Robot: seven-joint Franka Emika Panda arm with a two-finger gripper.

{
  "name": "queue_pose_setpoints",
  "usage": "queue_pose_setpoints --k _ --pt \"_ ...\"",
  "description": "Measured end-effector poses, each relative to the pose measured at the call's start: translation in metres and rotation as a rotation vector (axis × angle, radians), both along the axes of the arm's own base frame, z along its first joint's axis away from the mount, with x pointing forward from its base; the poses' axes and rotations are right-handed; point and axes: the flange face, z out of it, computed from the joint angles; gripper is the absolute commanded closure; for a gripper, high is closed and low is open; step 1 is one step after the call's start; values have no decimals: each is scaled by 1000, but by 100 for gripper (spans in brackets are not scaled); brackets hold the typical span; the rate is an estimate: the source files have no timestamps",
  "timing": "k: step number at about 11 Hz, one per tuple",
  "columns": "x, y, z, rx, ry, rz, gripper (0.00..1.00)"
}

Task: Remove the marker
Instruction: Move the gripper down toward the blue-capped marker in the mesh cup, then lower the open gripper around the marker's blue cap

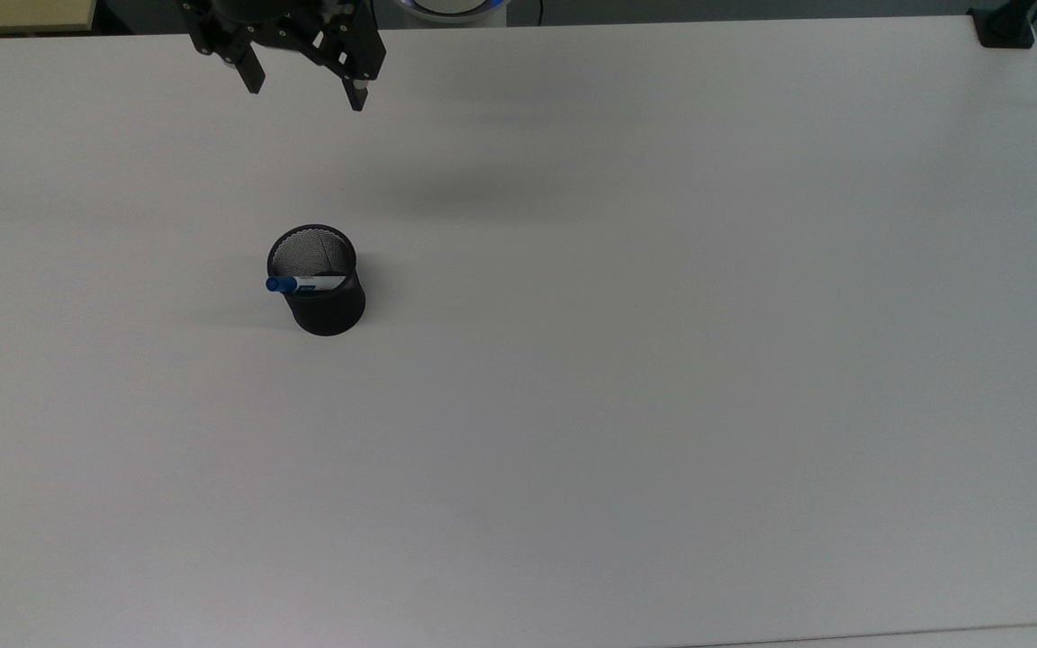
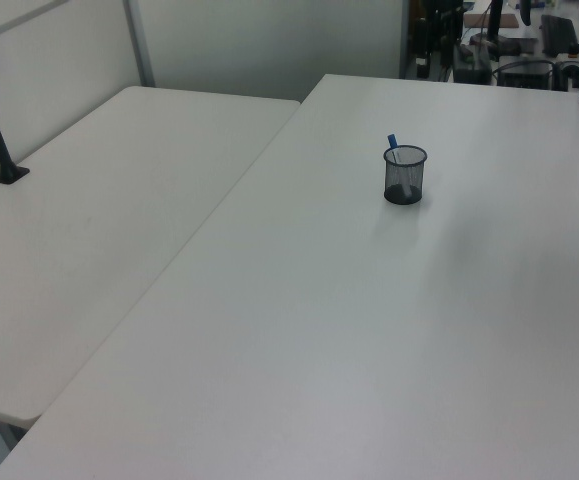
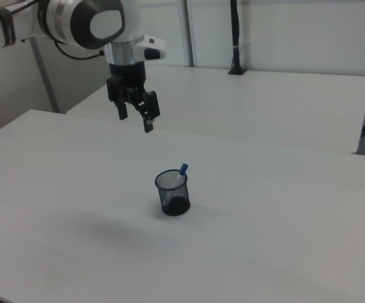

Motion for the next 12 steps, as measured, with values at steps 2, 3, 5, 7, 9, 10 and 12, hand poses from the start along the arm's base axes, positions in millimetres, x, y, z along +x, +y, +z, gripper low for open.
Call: queue_pose_setpoints --k 2,3,5,7,9,10,12 --pt "2 -4 -2 -3 -8 3 8" --pt "6 -12 -6 -8 -22 -6 10" --pt "17 -38 -18 -25 -62 -31 14" --pt "31 -52 -45 -40 -67 -40 19" --pt "49 -55 -85 -55 -52 -43 28" --pt "53 -59 -100 -57 -40 -50 29" --pt "54 -78 -118 -15 -25 -99 29"
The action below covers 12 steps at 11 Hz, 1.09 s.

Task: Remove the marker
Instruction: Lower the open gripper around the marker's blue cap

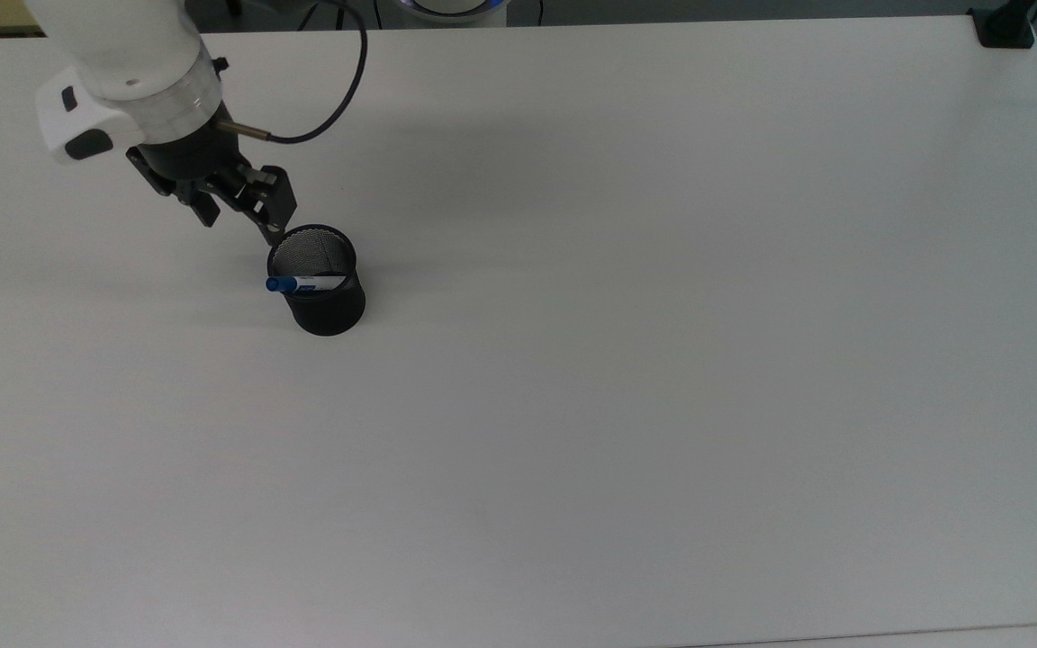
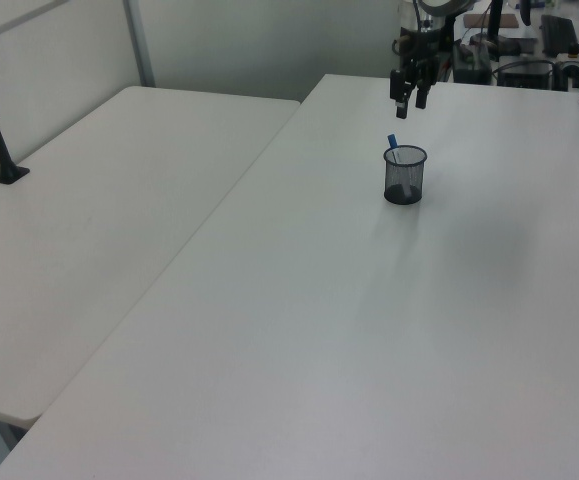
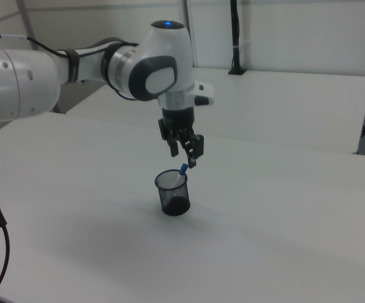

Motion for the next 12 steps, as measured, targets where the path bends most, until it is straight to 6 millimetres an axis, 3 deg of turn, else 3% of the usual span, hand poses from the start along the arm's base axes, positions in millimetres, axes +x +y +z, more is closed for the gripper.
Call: queue_pose_setpoints --k 2,6,12 --pt "4 -8 -15 14 2 -26 32" --pt "12 -2 -34 15 12 -110 34" --pt "22 1 -40 4 -35 -162 43"
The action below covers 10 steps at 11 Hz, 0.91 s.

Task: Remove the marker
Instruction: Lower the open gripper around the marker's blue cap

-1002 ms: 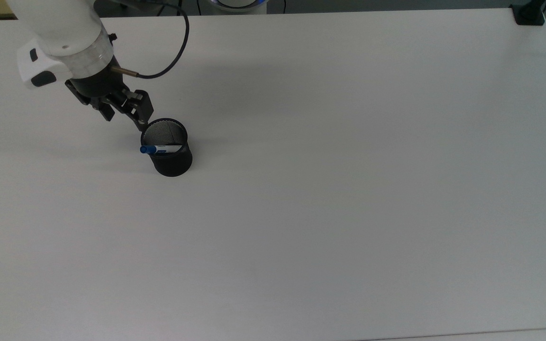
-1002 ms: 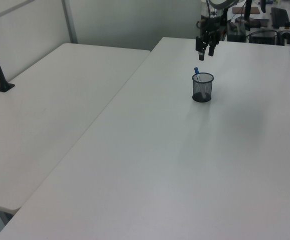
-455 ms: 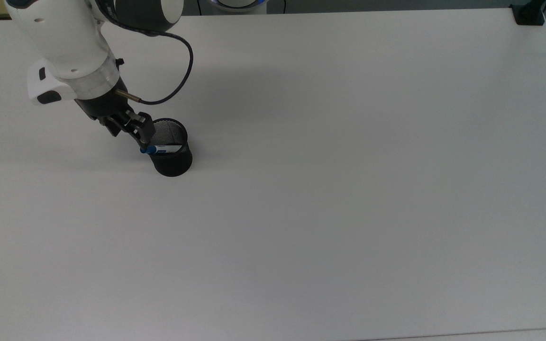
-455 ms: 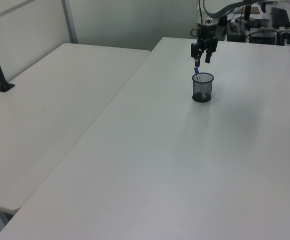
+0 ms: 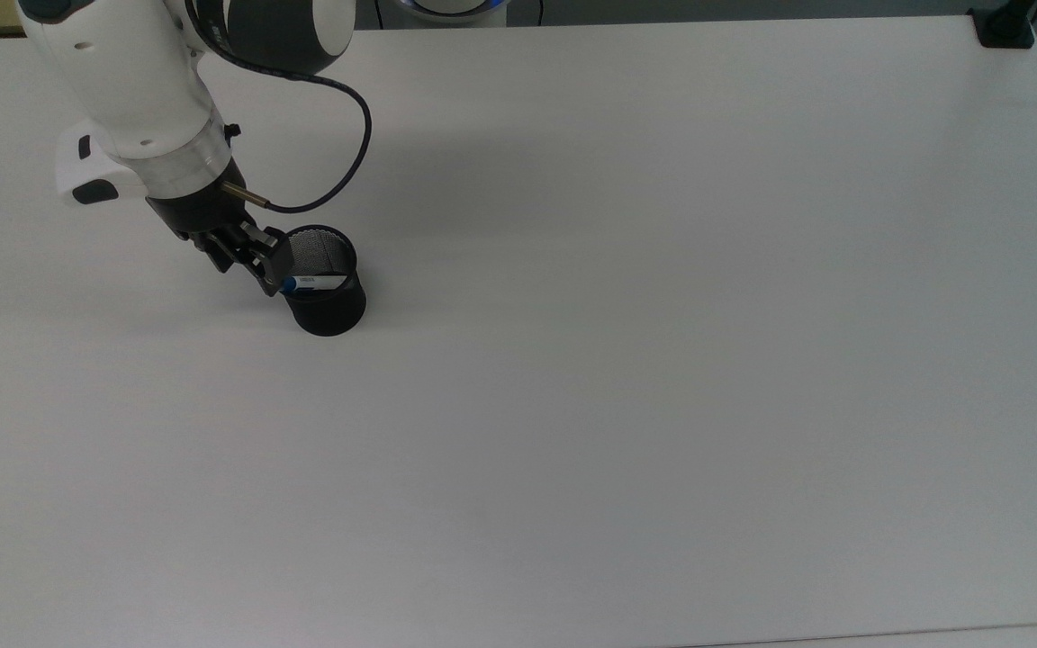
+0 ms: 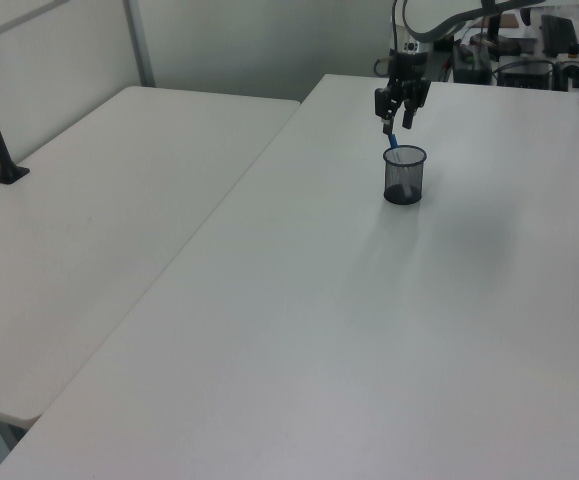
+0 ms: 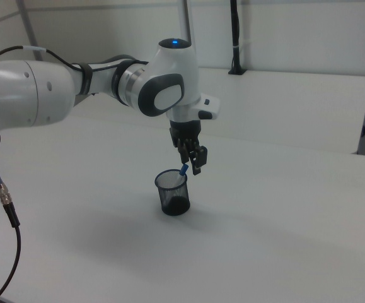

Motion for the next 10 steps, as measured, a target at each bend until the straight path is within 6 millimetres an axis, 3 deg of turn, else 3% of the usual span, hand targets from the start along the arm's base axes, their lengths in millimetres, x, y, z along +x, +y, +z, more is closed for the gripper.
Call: queue_pose_setpoints --k 4,7,10 --pt "1 2 -1 21 -2 -34 40" --pt "3 3 2 63 -21 -61 32" --pt "3 3 3 68 -22 -102 32"
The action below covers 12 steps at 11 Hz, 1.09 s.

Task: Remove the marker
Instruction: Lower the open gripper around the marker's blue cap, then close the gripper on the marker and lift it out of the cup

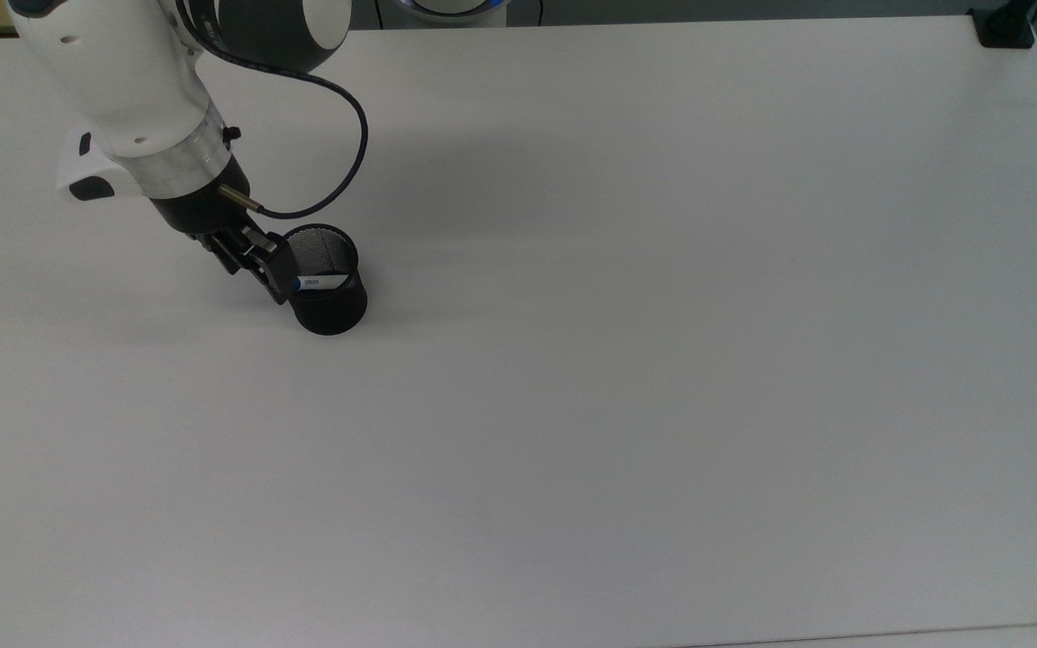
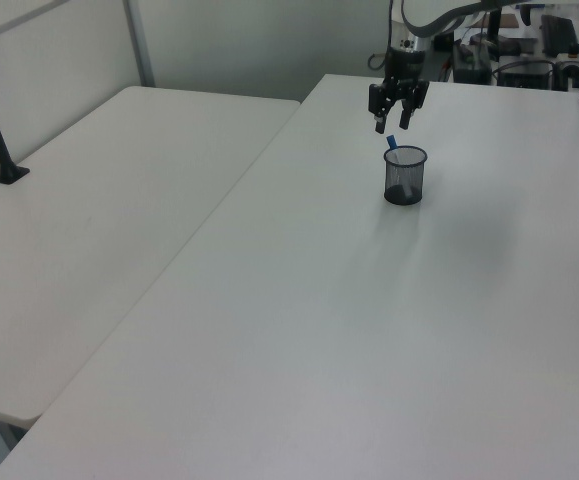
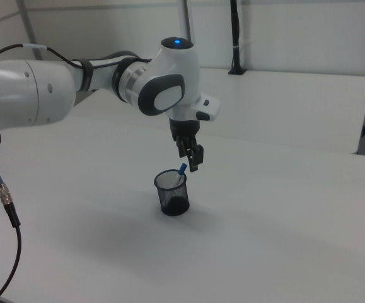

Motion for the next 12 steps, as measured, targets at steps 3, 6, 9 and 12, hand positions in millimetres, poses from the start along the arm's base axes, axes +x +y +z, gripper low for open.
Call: queue_pose_setpoints --k 3,6,9,12 --pt "4 16 -10 2 14 23 40" --pt "8 25 -24 -6 37 40 65" --pt "8 24 -24 -10 38 40 85" --pt "9 24 -22 -12 34 41 87"
